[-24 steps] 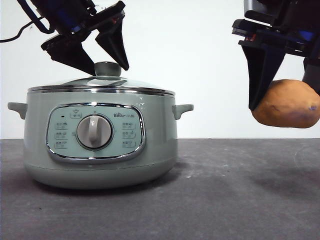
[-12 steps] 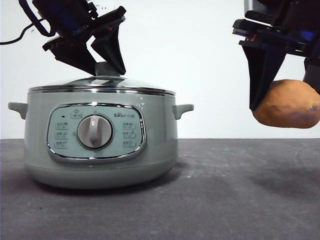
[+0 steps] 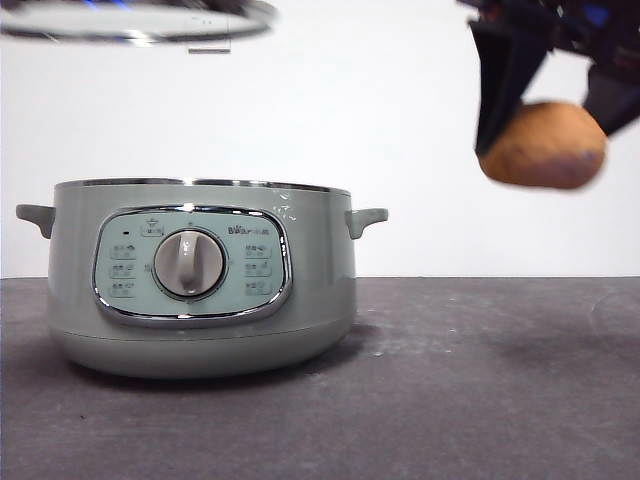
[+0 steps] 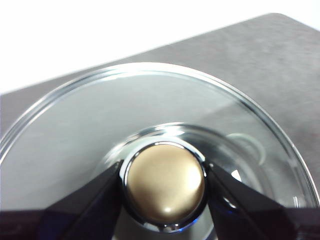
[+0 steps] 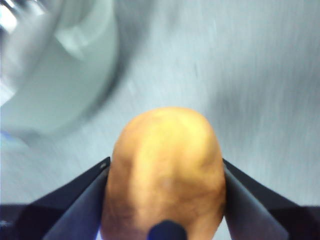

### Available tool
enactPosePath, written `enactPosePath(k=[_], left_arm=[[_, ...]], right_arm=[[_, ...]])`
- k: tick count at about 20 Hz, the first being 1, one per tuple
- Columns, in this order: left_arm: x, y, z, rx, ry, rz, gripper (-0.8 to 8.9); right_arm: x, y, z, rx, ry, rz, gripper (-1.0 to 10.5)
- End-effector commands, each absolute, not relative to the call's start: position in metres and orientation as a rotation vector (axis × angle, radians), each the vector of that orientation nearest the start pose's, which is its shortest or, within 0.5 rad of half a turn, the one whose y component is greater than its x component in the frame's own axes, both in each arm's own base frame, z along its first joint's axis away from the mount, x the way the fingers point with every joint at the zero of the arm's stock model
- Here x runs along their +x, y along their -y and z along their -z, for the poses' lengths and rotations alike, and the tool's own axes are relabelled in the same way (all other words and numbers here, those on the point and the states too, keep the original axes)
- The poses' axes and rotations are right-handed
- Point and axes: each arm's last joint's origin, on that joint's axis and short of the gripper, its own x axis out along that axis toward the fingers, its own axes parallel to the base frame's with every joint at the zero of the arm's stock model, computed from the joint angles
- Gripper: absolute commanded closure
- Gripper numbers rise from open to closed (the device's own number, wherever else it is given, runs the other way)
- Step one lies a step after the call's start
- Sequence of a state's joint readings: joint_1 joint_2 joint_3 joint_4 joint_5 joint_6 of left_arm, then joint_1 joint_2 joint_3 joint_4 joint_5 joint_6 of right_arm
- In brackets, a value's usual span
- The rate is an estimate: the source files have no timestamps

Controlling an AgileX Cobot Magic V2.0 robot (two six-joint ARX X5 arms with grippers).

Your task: Pick up the potato,open the lid,put the potato in the pot,close the lid

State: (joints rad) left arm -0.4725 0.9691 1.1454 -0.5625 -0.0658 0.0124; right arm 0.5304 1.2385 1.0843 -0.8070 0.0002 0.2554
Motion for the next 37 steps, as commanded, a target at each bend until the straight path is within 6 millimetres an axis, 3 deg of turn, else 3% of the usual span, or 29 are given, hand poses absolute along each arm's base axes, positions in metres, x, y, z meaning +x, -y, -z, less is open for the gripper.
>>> enactPosePath(k=[1,5,8,11,15,20,26,32,33,35,37], left_arm=[[0.139,0.067,-0.405,0.122,-0.269,0.36,8.22],[0.097,0.043,-0.412,0.132,-0.216,0.272,8.22],[0.073,0.03,-0.413,0.127,-0.194,0.238,8.22],[0.063,0.023,-0.41,0.135,-0.205,0.206,8.22],[0.061,0.022,-0.407,0.151,-0.239,0.188,8.22],[0.061,0.022,-0.407,0.151,-0.24,0.189,8.22],[0.061,0.022,-0.407,0.151,-0.241,0.19,8.22],[0.062,0.022,-0.406,0.153,-0.244,0.19,8.22],[0.062,0.022,-0.406,0.152,-0.244,0.19,8.22],[0.062,0.022,-0.406,0.153,-0.244,0.189,8.22],[0.062,0.022,-0.406,0.153,-0.244,0.189,8.22]], right_arm=[[0.214,-0.13,-0.318,-0.045,-0.9,-0.423,9.5],[0.234,-0.155,-0.348,-0.057,-0.836,-0.525,9.5],[0.255,-0.189,-0.356,-0.095,-0.829,-0.583,9.5],[0.277,-0.228,-0.354,-0.132,-0.827,-0.64,9.5],[0.301,-0.279,-0.337,-0.173,-0.848,-0.694,9.6],[0.321,-0.324,-0.291,-0.214,-0.899,-0.722,9.6],[0.332,-0.341,-0.241,-0.264,-0.992,-0.714,9.6],[0.335,-0.344,-0.215,-0.324,-1.057,-0.716,9.4],[0.335,-0.345,-0.215,-0.327,-1.054,-0.72,8.8],[0.334,-0.346,-0.216,-0.326,-1.047,-0.723,6.4],[0.334,-0.346,-0.216,-0.326,-1.046,-0.723,5.6]])
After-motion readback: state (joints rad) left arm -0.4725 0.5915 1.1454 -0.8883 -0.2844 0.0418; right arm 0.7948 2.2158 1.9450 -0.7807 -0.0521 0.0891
